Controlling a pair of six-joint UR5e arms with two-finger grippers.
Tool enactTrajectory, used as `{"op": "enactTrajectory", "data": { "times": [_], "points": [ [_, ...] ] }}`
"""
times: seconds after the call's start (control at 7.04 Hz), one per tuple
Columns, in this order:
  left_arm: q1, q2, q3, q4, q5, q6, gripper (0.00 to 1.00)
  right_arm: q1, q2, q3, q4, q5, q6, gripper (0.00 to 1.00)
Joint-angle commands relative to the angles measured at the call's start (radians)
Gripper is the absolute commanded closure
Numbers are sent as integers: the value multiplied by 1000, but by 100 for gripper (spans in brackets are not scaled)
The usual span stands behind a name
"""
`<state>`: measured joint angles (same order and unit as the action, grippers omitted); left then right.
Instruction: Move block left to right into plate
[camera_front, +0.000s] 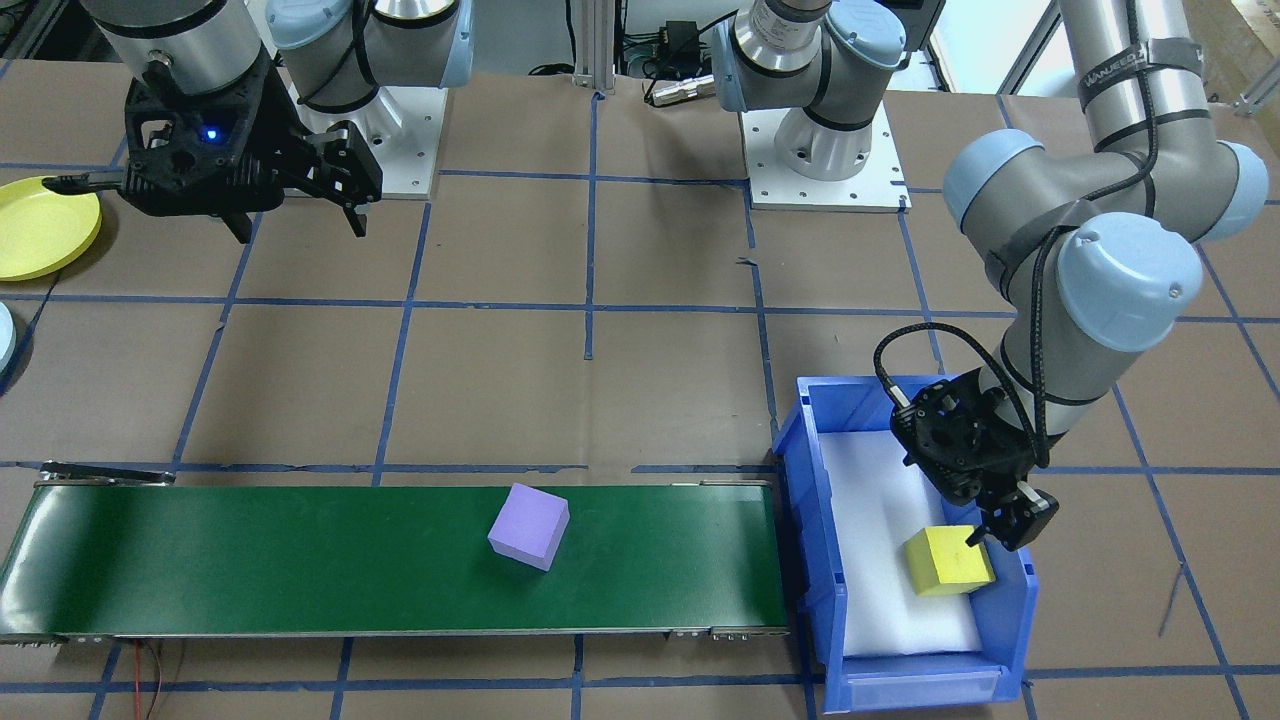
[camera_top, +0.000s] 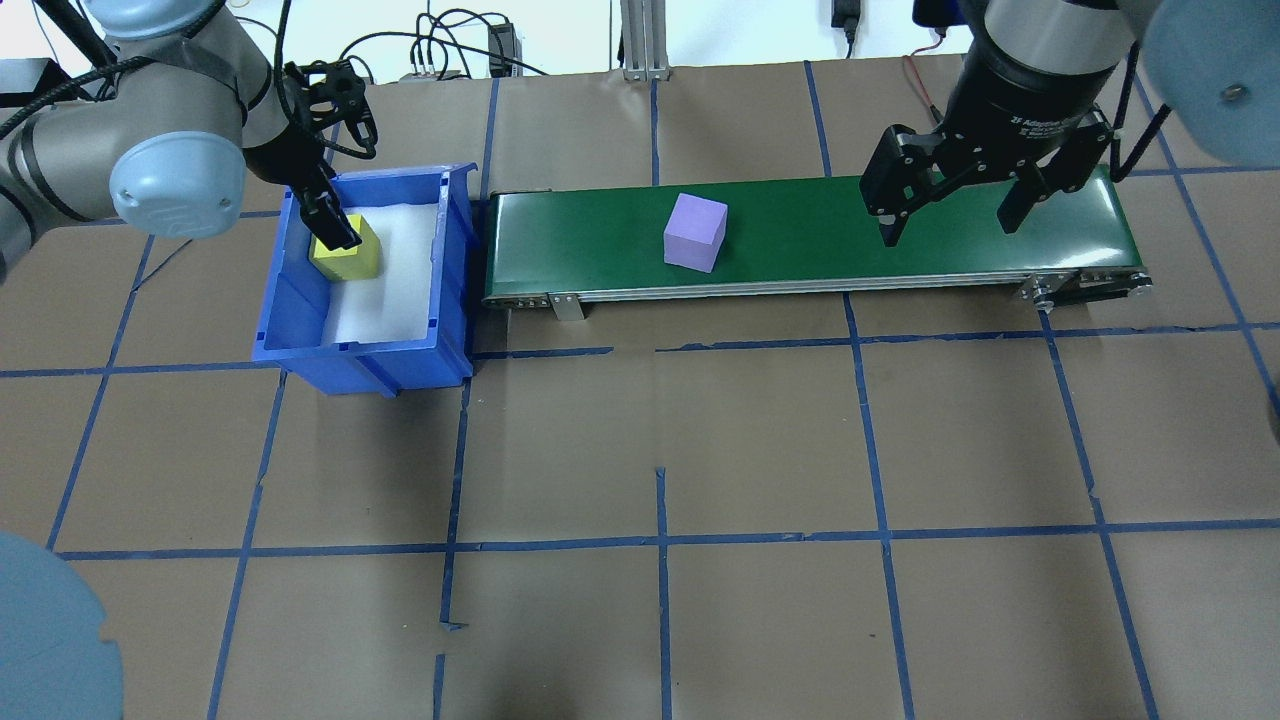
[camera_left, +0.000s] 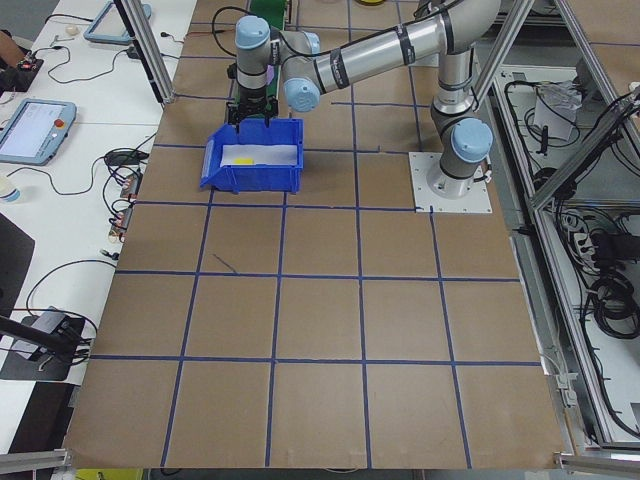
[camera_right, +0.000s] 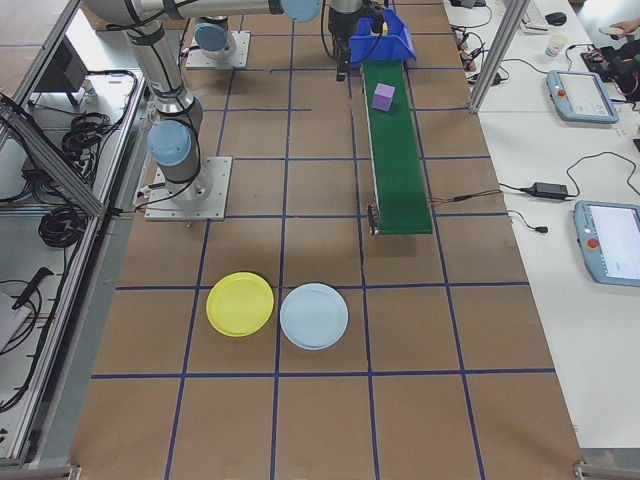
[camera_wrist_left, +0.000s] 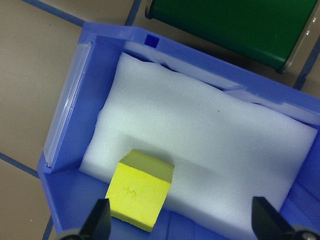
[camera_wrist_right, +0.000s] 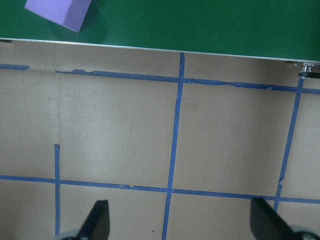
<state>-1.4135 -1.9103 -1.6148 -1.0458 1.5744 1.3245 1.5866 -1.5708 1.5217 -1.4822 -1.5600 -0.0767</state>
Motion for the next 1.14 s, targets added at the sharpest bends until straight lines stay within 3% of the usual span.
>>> {"op": "enactTrajectory", "data": {
  "times": [0.0,0.71,0.99],
  "points": [
    [42,-38,15,12,-7,71,0,1,0,0,2,0,0,0],
    [76,-131,72,1,-16,131,1,0,0,0,5,0,0,0],
    [76,-160,81,12,-72,133,1,0,0,0,5,0,0,0]
  ]
}}
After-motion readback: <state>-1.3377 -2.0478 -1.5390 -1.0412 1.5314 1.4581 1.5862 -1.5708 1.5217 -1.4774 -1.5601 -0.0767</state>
